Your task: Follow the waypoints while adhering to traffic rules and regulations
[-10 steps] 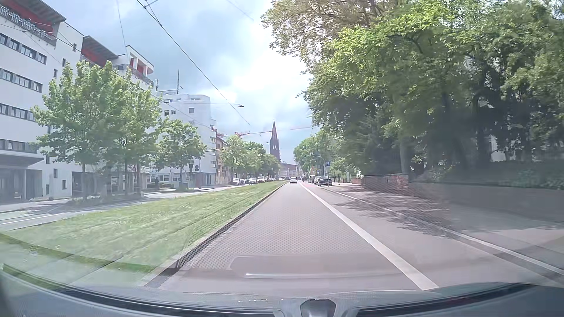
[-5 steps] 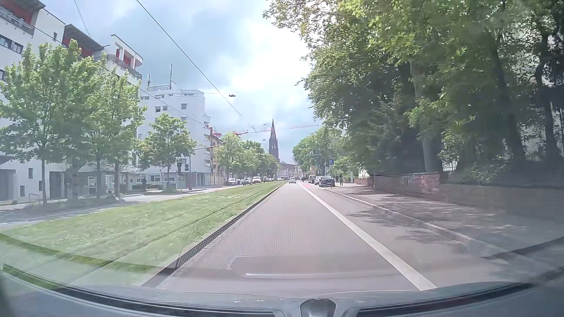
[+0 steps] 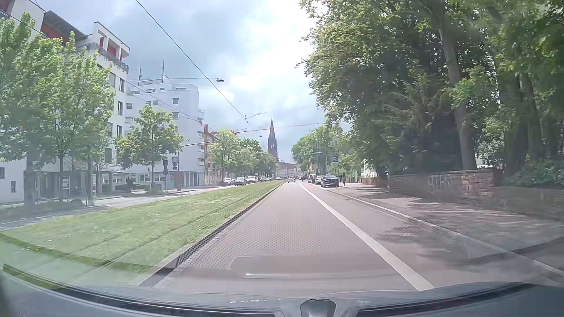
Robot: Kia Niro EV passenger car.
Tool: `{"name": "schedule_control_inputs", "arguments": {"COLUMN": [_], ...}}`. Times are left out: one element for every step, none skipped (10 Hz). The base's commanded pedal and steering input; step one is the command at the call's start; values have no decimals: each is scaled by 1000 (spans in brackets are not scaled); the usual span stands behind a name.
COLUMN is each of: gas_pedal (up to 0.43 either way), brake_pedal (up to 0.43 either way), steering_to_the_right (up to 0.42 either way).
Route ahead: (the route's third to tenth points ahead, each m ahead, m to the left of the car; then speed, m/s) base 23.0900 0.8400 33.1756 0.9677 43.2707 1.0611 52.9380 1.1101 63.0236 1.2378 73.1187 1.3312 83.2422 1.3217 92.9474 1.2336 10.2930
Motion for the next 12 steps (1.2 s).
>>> {"name": "schedule_control_inputs", "arguments": {"gas_pedal": [138, 138, 138, 130, 130, 130, 130, 130, 130, 130, 130, 130], "brake_pedal": [0, 0, 0, 0, 0, 0, 0, 0, 0, 0, 0, 0], "steering_to_the_right": [1, 1, 1, 0, 0, 0, -1, -1, -1, -1, -1, -1]}}
